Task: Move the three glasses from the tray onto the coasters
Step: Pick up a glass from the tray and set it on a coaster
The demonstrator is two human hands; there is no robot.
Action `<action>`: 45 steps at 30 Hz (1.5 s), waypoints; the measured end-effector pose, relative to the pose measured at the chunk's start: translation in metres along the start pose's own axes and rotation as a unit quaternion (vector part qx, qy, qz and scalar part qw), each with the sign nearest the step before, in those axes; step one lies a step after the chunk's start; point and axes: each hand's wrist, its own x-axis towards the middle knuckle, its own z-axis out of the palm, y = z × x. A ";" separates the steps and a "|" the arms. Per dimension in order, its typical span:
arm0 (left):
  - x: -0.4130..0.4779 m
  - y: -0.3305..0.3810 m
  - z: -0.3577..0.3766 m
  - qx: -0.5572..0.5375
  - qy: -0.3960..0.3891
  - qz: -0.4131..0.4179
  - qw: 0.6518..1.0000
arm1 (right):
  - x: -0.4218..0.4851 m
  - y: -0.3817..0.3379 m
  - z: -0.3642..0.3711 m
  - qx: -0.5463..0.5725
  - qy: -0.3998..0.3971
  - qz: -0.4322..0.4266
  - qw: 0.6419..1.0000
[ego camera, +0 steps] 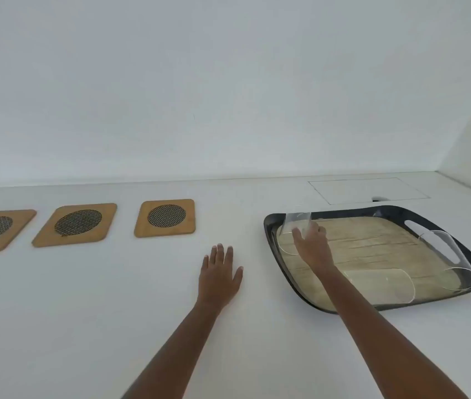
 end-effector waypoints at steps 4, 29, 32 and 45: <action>0.003 0.006 0.005 0.006 0.004 -0.019 1.000 | 0.007 0.001 0.002 0.043 -0.028 0.041 0.998; 0.004 0.004 0.010 -0.053 0.055 -0.027 0.997 | 0.041 0.000 0.012 0.218 -0.088 0.208 0.949; 0.004 0.004 0.010 -0.055 0.050 -0.028 0.997 | 0.039 0.000 0.011 0.284 -0.084 0.192 0.936; 0.027 0.019 -0.049 -0.484 0.046 -0.098 0.868 | 0.000 -0.050 0.017 0.293 -0.092 -0.010 0.952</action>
